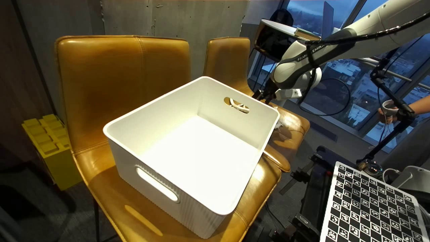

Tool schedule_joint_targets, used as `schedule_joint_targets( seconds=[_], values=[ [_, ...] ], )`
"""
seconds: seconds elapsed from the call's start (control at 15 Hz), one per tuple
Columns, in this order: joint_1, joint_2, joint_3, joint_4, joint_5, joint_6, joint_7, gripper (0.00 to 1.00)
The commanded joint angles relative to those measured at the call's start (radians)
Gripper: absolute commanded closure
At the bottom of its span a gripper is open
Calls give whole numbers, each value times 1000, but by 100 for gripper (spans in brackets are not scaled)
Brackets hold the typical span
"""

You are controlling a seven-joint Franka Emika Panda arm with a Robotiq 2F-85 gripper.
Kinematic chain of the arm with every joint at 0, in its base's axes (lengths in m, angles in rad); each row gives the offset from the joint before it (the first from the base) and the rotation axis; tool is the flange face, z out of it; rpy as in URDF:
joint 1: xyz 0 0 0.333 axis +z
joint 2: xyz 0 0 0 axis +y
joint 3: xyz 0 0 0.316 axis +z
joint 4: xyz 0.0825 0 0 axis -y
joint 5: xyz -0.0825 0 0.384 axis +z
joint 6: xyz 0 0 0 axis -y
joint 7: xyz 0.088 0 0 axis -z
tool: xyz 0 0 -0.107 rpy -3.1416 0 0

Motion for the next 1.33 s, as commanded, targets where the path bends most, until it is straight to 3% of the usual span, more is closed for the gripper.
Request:
schedule_joint_targets(
  seconds=[0.0, 0.2, 0.27, 0.4, 1.0, 1.27],
  values=[
    [11, 36, -14, 59, 0, -33, 24, 0],
    [18, 57, -21, 82, -2, -42, 36, 0],
    [21, 65, -23, 88, -3, -45, 40, 16],
    [25, 78, -28, 96, -4, -51, 46, 35],
    [47, 41, -59, 57, -18, -32, 52, 100],
    [94, -91, -66, -29, -22, -42, 59, 97]
  ],
)
